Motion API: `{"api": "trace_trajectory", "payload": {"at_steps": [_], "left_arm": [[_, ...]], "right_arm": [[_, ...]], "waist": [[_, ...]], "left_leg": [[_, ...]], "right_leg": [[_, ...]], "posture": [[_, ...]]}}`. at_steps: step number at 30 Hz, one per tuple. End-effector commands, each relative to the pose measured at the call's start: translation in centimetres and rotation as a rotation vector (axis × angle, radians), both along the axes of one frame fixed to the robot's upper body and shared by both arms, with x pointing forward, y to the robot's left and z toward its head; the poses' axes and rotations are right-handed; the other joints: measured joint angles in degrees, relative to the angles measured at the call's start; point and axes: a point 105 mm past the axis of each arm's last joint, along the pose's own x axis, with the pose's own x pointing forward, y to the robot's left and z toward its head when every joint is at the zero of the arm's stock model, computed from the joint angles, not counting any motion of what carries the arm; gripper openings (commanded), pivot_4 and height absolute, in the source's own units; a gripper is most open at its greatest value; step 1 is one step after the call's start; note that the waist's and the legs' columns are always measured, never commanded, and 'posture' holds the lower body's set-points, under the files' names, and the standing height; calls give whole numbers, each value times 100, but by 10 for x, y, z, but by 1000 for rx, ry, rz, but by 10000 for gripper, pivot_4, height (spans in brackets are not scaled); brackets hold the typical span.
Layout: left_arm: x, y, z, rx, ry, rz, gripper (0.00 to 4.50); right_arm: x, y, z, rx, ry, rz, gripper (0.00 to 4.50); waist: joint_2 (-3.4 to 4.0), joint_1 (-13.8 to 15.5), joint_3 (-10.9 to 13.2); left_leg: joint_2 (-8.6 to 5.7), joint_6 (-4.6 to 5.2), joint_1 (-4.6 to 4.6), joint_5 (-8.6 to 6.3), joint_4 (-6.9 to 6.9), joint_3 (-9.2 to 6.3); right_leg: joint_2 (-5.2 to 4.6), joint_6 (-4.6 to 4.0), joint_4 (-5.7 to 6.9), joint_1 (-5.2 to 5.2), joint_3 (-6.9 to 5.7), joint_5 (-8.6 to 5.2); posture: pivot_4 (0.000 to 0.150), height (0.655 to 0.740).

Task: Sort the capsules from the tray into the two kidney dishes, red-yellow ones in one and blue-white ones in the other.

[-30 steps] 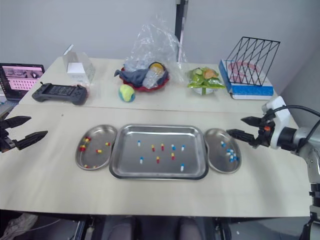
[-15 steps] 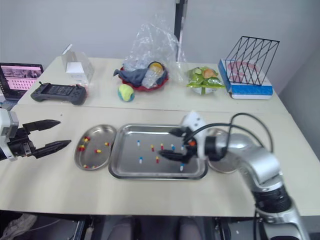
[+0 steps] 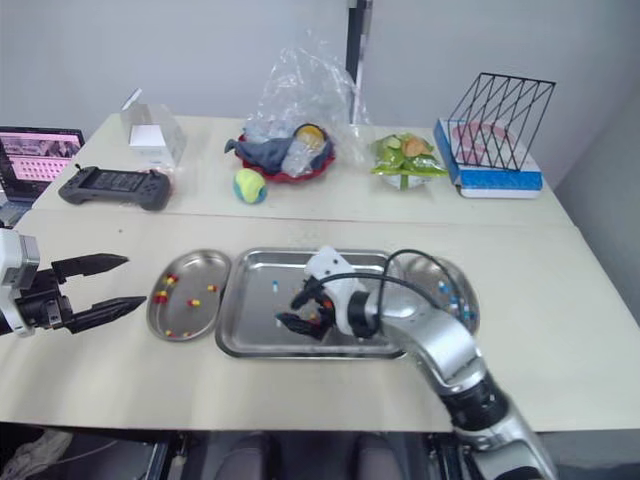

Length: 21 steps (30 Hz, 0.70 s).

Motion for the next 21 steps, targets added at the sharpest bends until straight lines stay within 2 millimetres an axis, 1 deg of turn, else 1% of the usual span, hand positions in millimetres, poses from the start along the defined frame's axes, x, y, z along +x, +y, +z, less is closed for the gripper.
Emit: {"api": "trace_trajectory", "payload": {"at_steps": [1, 4, 7, 12, 14, 16, 20, 21], "left_arm": [[-5, 6, 13, 40, -44, 6, 44601], [-8, 8, 15, 42, -41, 11, 44601], [-12, 9, 18, 42, -29, 17, 44601], [-11, 12, 21, 69, -31, 44, 44601], [-12, 12, 22, 68, -30, 45, 45000], [-13, 12, 23, 69, -30, 50, 45000], [-11, 10, 26, 60, -34, 52, 45000], [-10, 9, 27, 58, -35, 52, 45000]], "right_arm": [[-1, 8, -13, -47, 36, -20, 45000], [-4, 20, -13, -37, 48, -8, 45000], [-3, 23, -17, -65, 31, -16, 45000], [-4, 29, -21, -98, 9, -14, 45000], [-5, 31, -24, -113, 7, -13, 39634], [-2, 29, -26, -153, -19, -21, 32644], [2, 27, -26, -178, -37, -29, 19390], [2, 27, -26, -181, -36, -30, 19390]], "waist": [[0, -8, 0], [0, 5, 0], [0, 1, 0], [0, -3, 0], [0, -15, 0], [0, -33, 0], [0, -35, 0], [0, -34, 0]], "left_leg": [[0, 0, 0, 0, 1, 0], [0, 0, -2, 0, 1, 1], [1, 0, -1, 0, 1, -1], [1, -1, -1, 0, 0, -1], [2, -1, -1, 0, 0, -1], [2, -1, -1, 0, -1, -2], [2, -1, -1, 0, -2, -2], [2, -1, -1, 0, -2, -2]], "right_leg": [[-1, 0, 0, 0, 0, 0], [-2, 0, -1, 0, -2, 0], [-2, 0, 0, 1, -4, 0], [-2, -1, 0, 1, -4, -1], [-2, -2, 0, 0, -4, -1], [-1, -3, 0, -1, -4, -2], [-1, -3, 0, -1, -5, -2], [-1, -4, 0, -1, -6, -2]], "posture": [[1500, 7334], [1500, 7334], [1500, 7334], [1500, 7334], [1500, 7334], [1500, 7334], [1500, 7334], [1500, 7334]]}}
